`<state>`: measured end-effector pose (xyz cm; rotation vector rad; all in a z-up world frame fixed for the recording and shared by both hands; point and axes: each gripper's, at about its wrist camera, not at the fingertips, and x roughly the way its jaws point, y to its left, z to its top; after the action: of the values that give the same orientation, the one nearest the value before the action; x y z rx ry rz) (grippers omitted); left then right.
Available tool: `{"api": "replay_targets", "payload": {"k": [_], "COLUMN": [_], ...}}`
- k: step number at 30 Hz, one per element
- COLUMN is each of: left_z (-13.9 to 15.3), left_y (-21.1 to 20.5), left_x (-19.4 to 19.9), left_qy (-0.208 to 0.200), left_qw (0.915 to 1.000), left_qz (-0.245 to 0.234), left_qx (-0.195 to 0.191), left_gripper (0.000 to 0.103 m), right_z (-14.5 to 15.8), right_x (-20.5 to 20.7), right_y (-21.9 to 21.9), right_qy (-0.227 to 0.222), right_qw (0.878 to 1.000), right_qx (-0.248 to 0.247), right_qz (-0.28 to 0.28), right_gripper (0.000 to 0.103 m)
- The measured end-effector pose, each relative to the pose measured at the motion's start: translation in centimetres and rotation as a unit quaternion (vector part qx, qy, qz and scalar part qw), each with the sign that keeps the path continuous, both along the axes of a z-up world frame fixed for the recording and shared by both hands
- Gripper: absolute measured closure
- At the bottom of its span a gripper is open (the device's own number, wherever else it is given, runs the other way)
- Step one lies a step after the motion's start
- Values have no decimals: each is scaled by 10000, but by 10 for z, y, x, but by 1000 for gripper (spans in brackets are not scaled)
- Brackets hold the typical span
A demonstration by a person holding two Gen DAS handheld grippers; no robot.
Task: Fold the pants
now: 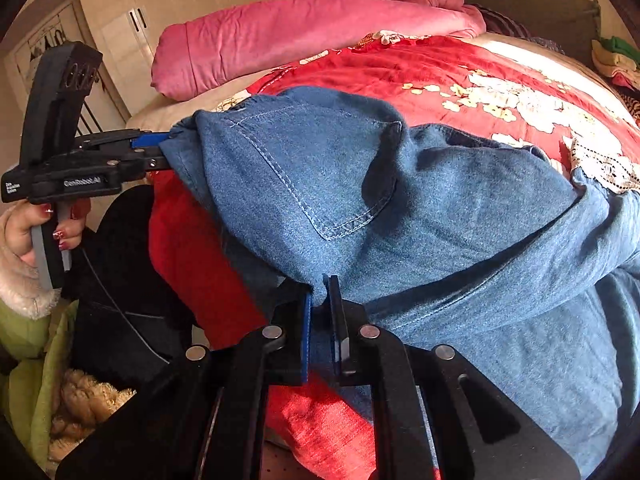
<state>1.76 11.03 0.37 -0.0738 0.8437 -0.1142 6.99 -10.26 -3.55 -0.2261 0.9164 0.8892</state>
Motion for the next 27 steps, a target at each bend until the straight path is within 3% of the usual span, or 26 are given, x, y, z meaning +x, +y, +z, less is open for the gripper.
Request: {"api": "replay_targets", "payload": {"k": [3, 5, 7, 10, 14, 15, 17, 19, 23, 27], "left_z": [11, 19, 28, 44, 52, 50, 41, 28, -20, -50], "left_y": [7, 11, 15, 20, -4, -16, -40, -61, -65, -48], "left_x": [-11, -17, -24, -29, -11, -4, 11, 20, 30, 23], "left_qy": [-31, -93, -193, -393, -516, -496, -350, -267, 335, 621], "left_qw": [9999, 9997, 9988, 9973, 9980, 9982, 9972, 9969, 9978, 9970], "left_qz": [99, 211, 430, 615, 248, 36, -355, -618, -578, -425], "left_qx": [-70, -36, 96, -42, -265, -347, -555, -395, -19, -159], "left_gripper": [54, 46, 45, 45, 46, 49, 65, 73, 74, 74], "right_z": [0, 0, -2, -5, -7, -7, -6, -3, 14, 29], "right_x": [-4, -6, -5, -7, -6, -6, -8, -12, -19, -17], "right_y": [1, 3, 3, 4, 1, 0, -2, -7, -25, -34], "right_qy": [-14, -71, -41, -29, 67, 87, 106, 141, 130, -71], "right_qw": [10000, 10000, 10000, 9999, 9997, 9997, 9996, 9995, 9981, 9952], "right_qx": [82, 40, 0, -51, 77, 100, 108, 189, 487, 738], "right_qz": [-5, -8, -55, -113, -202, -223, -251, -233, -367, -633], "right_gripper": [93, 93, 93, 92, 91, 91, 88, 79, 69, 68]}}
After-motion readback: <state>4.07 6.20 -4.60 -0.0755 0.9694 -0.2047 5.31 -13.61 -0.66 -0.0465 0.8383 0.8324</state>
